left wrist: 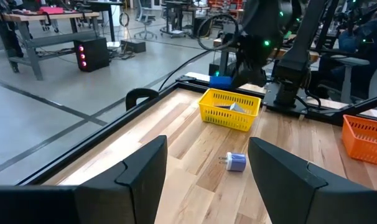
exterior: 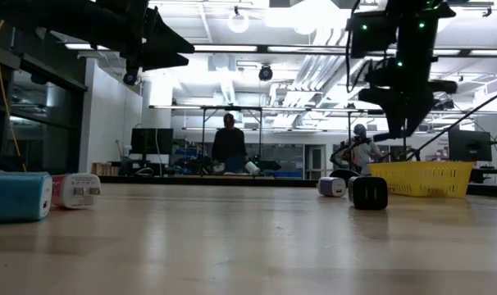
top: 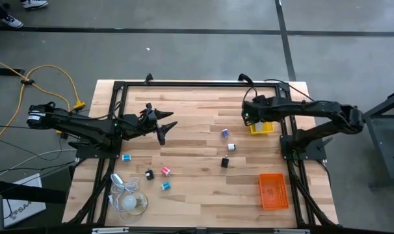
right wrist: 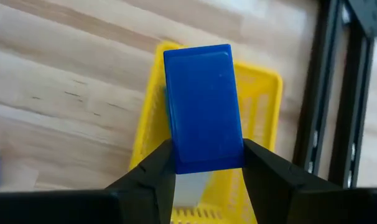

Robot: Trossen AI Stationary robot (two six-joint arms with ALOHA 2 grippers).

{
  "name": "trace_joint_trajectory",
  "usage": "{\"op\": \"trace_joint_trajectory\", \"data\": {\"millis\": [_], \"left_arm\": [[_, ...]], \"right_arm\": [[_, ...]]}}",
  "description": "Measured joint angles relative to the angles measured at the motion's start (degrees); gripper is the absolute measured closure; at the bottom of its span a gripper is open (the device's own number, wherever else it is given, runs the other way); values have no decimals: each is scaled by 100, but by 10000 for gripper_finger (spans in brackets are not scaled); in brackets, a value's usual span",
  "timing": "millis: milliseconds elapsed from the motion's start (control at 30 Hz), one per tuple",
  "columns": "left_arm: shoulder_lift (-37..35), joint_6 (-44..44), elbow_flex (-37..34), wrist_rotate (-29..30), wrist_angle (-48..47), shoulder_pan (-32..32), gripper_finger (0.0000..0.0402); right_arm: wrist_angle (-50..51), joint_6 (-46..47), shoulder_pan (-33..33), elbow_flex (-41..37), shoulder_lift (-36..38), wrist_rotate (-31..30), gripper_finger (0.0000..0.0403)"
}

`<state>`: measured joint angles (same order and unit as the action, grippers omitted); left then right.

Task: Pick & Place Office items
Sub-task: Put the blue digital clock into the yellow bin

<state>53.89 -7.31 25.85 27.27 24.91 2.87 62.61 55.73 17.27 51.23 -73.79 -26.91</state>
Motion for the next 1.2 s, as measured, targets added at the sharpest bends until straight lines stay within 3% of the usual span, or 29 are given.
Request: {"op": "trace_joint_trajectory", "data": {"millis": [300,767,1200], "left_arm": [[0,1,0,0,-1,-1,183],[0,0,0,0,0,0,183],[0,2,0,0,0,0,183]], "right_arm": [[140,1617,-535,-572,-58,-20,255],[-129,2395,-567,-1065,-62,297,255],[-590,2550,-567,-1354,-66,479,240]]}}
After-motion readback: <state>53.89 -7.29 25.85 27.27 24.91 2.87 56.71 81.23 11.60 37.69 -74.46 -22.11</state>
